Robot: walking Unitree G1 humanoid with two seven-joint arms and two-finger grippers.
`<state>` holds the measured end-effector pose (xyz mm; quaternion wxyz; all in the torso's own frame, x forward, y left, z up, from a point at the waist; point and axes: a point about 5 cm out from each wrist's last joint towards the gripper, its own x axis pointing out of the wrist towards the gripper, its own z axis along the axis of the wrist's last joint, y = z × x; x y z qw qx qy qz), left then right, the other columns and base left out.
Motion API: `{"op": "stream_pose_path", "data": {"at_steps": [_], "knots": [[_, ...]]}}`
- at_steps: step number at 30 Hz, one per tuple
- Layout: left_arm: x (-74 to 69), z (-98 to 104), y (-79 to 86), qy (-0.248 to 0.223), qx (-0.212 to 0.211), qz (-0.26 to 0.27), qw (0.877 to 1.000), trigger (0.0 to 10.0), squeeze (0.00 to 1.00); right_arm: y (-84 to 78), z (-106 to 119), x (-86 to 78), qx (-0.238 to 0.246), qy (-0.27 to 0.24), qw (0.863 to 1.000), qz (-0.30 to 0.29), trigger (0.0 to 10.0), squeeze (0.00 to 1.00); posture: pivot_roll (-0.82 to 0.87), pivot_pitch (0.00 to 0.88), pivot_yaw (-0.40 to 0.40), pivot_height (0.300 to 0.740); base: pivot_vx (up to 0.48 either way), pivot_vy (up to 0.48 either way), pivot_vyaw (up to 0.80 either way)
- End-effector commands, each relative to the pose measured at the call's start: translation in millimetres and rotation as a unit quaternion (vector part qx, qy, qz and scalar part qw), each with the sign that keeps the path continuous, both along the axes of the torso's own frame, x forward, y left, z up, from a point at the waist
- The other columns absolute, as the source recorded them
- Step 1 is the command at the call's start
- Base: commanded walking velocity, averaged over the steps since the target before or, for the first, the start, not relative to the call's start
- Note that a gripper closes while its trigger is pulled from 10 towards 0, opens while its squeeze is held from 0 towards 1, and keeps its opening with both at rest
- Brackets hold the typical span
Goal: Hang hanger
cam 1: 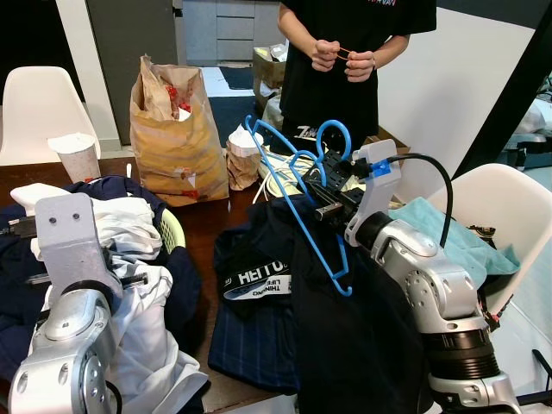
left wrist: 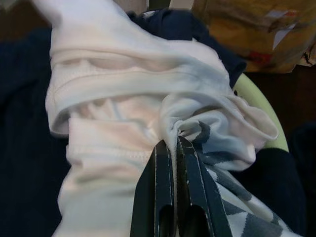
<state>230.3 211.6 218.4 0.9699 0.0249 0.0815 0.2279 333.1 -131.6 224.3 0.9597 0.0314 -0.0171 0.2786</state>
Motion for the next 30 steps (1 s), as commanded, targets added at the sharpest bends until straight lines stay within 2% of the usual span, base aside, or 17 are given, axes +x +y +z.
{"op": "stream_pose_path", "data": {"at_steps": [1, 7, 10, 13, 15, 16, 17, 18, 21, 25, 27, 28, 29, 30], "knots": [[3.1, 14, 1.2, -0.037, 0.025, -0.005, 0.999, 0.0, 0.00, -2.0, 4, 1.4, -0.004, -0.009, 1.000, -0.005, 10.0, 0.00, 0.05, 0.000, -0.076, 0.740, 0.000, 0.000, 0.00], [7.8, 51, 4.6, -0.130, 0.079, -0.029, 0.988, 0.0, 0.00, -0.7, 4, 2.7, -0.003, -0.010, 1.000, -0.004, 10.0, 0.00, 0.05, 0.000, -0.079, 0.740, 0.000, 0.000, 0.00], [7.8, 57, 5.2, -0.144, 0.088, -0.033, 0.985, 0.0, 0.00, -0.5, 4, 2.9, -0.002, -0.011, 1.000, -0.004, 10.0, 0.00, 0.05, 0.000, -0.079, 0.740, 0.000, 0.000, 0.00], [12.3, 106, 3.5, -0.240, 0.149, -0.087, 0.955, 0.0, 0.00, 3.7, 7, 7.1, 0.004, -0.016, 1.000, 0.001, 10.0, 0.00, 0.07, 0.000, -0.092, 0.740, 0.000, 0.000, 0.00], [12.3, 106, 3.5, -0.240, 0.149, -0.087, 0.955, 0.0, 0.00, 3.7, 7, 7.1, 0.004, -0.016, 1.000, 0.001, 10.0, 0.00, 0.07, 0.000, -0.092, 0.740, 0.000, 0.000, 0.00], [13.0, 119, 1.5, -0.263, 0.159, -0.104, 0.946, 0.6, 0.00, 5.5, 9, 8.8, 0.008, -0.018, 1.000, 0.004, 10.0, 0.00, 0.07, 0.000, -0.092, 0.740, 0.000, 0.000, 0.00], [13.8, 132, -3.4, -0.284, 0.167, -0.131, 0.935, 6.5, 0.00, 9.7, 12, 11.4, 0.014, -0.023, 1.000, 0.010, 10.0, 0.00, 0.08, 0.000, -0.089, 0.740, 0.000, 0.000, 0.00], [14.9, 143, -7.5, -0.301, 0.163, -0.156, 0.926, 10.0, 0.00, 14.8, 16, 14.4, 0.023, -0.027, 0.999, 0.016, 10.0, 0.00, 0.09, 0.000, -0.085, 0.740, 0.000, 0.000, 0.00], [16.5, 151, -14.1, -0.311, 0.165, -0.194, 0.916, 10.0, 0.00, 22.0, 21, 17.2, 0.033, -0.033, 0.999, 0.025, 10.0, 0.00, 0.09, 0.000, -0.081, 0.740, 0.000, 0.000, 0.00], [17.2, 152, -16.3, -0.307, 0.168, -0.207, 0.913, 10.0, 0.00, 23.8, 22, 17.5, 0.035, -0.035, 0.998, 0.028, 10.0, 0.00, 0.09, 0.000, -0.081, 0.740, 0.000, 0.000, 0.00], [17.5, 150, -19.2, -0.298, 0.174, -0.224, 0.911, 10.0, 0.00, 25.7, 23, 17.7, 0.038, -0.037, 0.998, 0.030, 10.0, 0.00, 0.09, 0.000, -0.080, 0.740, 0.000, 0.000, 0.00], [18.5, 144, -24.1, -0.274, 0.184, -0.252, 0.910, 10.0, 0.00, 27.8, 23, 18.0, 0.042, -0.038, 0.998, 0.032, 10.0, 0.00, 0.10, 0.000, -0.078, 0.740, 0.000, 0.000, 0.00], [18.5, 144, -24.1, -0.274, 0.184, -0.252, 0.910, 10.0, 0.00, 27.8, 23, 18.0, 0.042, -0.038, 0.998, 0.032, 10.0, 0.00, 0.10, 0.000, -0.078, 0.740, 0.000, 0.000, 0.00], [18.5, 137, -29.2, -0.251, 0.188, -0.283, 0.907, 10.0, 0.00, 29.4, 24, 18.3, 0.045, -0.038, 0.998, 0.034, 10.0, 0.00, 0.10, 0.000, -0.079, 0.740, 0.000, 0.000, 0.00]]}}
